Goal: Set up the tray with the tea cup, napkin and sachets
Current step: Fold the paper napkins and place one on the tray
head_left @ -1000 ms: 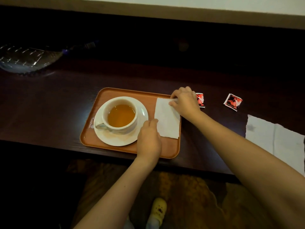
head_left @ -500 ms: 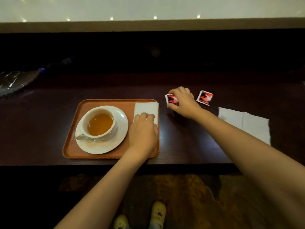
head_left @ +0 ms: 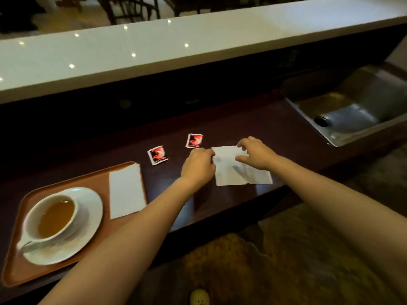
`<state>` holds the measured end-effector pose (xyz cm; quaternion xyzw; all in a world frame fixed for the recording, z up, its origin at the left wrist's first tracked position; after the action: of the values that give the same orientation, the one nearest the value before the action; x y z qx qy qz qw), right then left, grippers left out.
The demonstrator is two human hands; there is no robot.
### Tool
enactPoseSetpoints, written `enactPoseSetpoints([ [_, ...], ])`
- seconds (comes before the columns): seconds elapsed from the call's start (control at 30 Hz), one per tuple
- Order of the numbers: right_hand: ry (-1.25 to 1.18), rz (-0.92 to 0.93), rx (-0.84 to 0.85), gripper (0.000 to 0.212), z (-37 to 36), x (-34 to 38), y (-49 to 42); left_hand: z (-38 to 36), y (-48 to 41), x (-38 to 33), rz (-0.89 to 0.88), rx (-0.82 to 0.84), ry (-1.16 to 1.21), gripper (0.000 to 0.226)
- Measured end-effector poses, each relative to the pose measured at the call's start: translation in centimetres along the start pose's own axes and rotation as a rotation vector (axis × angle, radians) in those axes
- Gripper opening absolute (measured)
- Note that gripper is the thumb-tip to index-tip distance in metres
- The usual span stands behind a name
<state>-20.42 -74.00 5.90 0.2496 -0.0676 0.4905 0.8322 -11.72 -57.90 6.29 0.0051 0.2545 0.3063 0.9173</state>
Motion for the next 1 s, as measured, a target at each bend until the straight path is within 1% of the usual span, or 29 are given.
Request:
enactPoseSetpoints([
  [0.2, 0.031, -0.342, -0.107, 0.048, -2.4, -5.8, 3.0, -4.4, -2.7, -3.4, -0.070, 0.108, -0.064, 0.041],
  [0.27, 0.013, -0.393, -0.145, 0.045, -3.3, -6.8, 3.6, -5.7, -3.2, -3.9, -0.099, 0.113, -0.084, 0.040],
  [0.37, -0.042, -0.411, -0.231, 0.039, -4.1, -7.4, 3.8, -7.1, -3.7, -3.7, -0.133, 0.099, -0.138, 0.035],
  [0.43, -0.104, -0.411, -0.271, 0.029, -4.5, -7.6, 3.7, -7.8, -4.0, -3.1, -0.140, 0.103, -0.184, 0.032],
  [0.5, -0.153, -0.407, -0.292, 0.016, -4.8, -7.6, 3.4, -8.3, -4.0, -2.5, -0.145, 0.113, -0.200, 0.034],
  [0.57, -0.202, -0.394, -0.324, 0.010, -4.9, -7.7, 3.1, -8.5, -4.0, -2.1, -0.157, 0.106, -0.200, 0.037],
  [0.63, -0.318, -0.377, -0.363, 0.006, -4.7, -8.0, 3.0, -8.6, -4.0, -2.0, -0.174, 0.093, -0.203, 0.038],
  [0.73, -0.536, -0.372, -0.413, 0.006, -4.5, -8.6, 3.1, -8.6, -4.0, -1.8, -0.173, 0.090, -0.204, 0.039],
  [0.83, -0.742, -0.267, -0.458, 0.009, -4.6, -8.2, 3.2, -8.7, -4.1, -1.8, -0.177, 0.107, -0.226, 0.041],
  [0.93, -0.828, -0.144, -0.486, 0.016, -4.3, -6.8, 3.1, -8.2, -4.3, -1.7, -0.187, 0.142, -0.227, 0.043],
  [1.0, -0.853, -0.072, -0.479, 0.017, -4.0, -5.4, 2.7, -7.6, -4.3, -1.3, -0.174, 0.119, -0.172, 0.041],
])
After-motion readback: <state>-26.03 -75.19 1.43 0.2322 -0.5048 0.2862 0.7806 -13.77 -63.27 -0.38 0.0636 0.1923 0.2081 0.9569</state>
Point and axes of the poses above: each hand's wrist, its own y-axis away from the middle knuckle, its own z-axis out of the back of the hand, x = y × z, the point moved 2 cm from there along -y, towards the middle knuckle, and after that the axes turned 8 degrees about x, right-handed, at the moved point
